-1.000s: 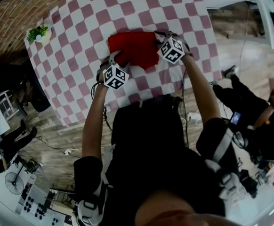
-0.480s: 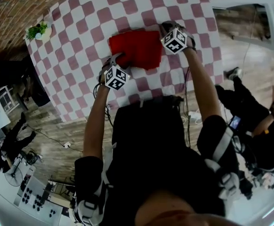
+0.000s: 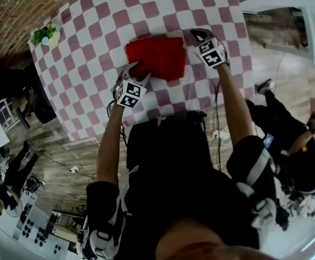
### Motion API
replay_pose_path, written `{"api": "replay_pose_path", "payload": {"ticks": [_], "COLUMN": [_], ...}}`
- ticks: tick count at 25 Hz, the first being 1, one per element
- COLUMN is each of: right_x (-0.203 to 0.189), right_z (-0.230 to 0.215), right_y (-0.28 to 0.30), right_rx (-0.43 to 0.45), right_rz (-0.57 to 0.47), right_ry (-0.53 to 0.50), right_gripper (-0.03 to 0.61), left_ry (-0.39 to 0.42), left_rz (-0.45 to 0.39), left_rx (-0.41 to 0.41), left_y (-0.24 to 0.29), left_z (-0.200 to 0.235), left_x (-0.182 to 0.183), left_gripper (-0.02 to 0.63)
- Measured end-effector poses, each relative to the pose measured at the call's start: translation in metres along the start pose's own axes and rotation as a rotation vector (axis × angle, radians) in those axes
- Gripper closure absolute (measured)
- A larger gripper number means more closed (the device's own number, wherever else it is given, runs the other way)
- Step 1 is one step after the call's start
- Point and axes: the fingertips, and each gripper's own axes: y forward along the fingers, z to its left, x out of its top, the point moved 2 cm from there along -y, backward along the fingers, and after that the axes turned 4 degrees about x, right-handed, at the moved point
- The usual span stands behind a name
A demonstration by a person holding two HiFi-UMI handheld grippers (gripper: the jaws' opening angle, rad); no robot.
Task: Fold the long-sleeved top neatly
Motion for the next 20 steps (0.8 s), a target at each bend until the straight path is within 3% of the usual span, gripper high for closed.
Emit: {"api": "replay_pose_path", "payload": {"ticks": [3, 6, 9, 12, 15, 20], "right_x": [0.008, 0.021, 0.037, 0.049, 0.060, 0.082], "right_z": [0.031, 0.047, 0.084, 0.126, 0.163, 0.217], "right_y": [-0.028, -0.061, -0.103, -0.146, -0.187, -0.248], "right_rx": [-0.011, -0.054, -0.092, -0.130, -0.168, -0.206], "right_rz": [-0.076, -0.183, -0.296, -0.397, -0.478, -0.572], "right_ry": [0.102, 0.187, 0.302, 0.404, 0.478, 0.464], "right_gripper": [0.571, 0.571, 0.571, 0.571, 0.571, 0.571], "left_ry": [-0.064, -0.106, -0.157, -0.244, -0.276, -0.316], "left_rz": [-0.097, -0.248, -0.378, -0.468, -0.549, -0.646], "left_rx": [0.025, 0.075, 0.121, 0.155, 0.180, 0.245], "left_y": [-0.031, -0.062, -0.111, -0.160, -0.207, -0.276], "left_z": [0.009, 0.024, 0.030, 0.031, 0.029, 0.015], "left_x": [0.011, 0.036, 0.049, 0.053, 0.061, 0.074], "left_gripper": [0.394, 0.513, 0.578, 0.604, 0.606, 0.606]}}
